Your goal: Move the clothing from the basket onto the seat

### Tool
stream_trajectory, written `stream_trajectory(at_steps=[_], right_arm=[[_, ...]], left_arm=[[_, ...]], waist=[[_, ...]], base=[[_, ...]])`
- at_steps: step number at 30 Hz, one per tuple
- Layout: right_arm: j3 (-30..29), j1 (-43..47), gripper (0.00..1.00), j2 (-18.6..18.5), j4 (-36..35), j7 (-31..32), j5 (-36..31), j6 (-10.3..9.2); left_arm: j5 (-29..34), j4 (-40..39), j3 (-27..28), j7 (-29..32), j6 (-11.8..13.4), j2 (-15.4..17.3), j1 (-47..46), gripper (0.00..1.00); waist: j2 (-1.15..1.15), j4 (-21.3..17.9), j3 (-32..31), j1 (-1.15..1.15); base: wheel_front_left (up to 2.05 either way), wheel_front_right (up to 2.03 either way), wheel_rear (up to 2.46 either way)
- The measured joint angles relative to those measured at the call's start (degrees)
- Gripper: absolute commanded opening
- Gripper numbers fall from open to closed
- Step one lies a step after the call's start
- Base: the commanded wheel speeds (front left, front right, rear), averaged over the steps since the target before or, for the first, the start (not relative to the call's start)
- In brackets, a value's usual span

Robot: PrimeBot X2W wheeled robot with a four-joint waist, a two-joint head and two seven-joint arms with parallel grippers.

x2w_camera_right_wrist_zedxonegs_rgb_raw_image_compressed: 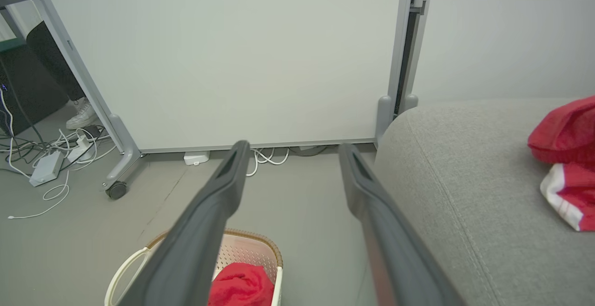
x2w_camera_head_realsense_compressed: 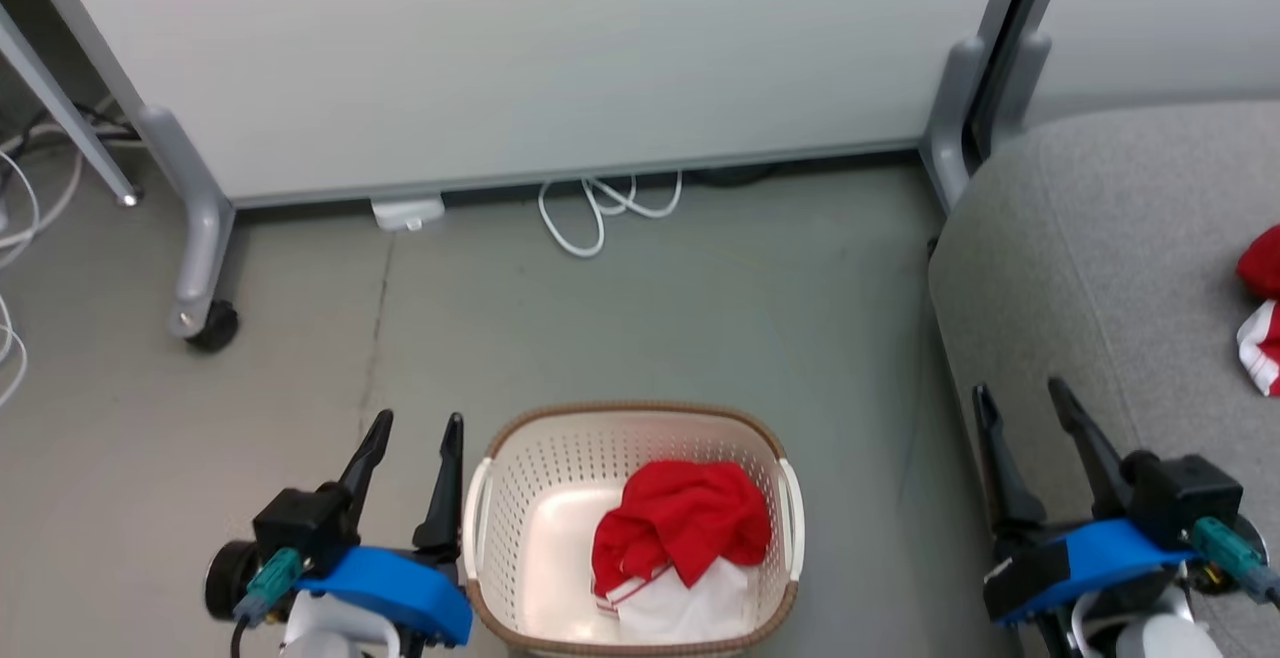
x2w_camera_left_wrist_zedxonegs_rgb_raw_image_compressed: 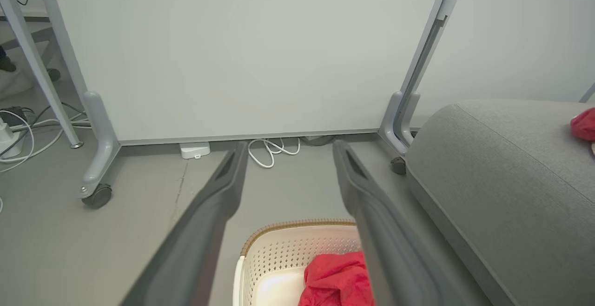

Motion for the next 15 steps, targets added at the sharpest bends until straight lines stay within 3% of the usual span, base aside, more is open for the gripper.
stream_trajectory(at_steps=[15], right_arm=[[4.37, -14.29, 1.00, 0.00, -3.20, -1.88, 0.41, 0.00]], left_arm=[[-1.02, 5.86, -12.34, -0.01, -0.01, 3.34, -16.55, 1.00]], waist=[[0.00, -3.40, 20.57, 0.02]], base=[[0.00, 0.00, 0.00]])
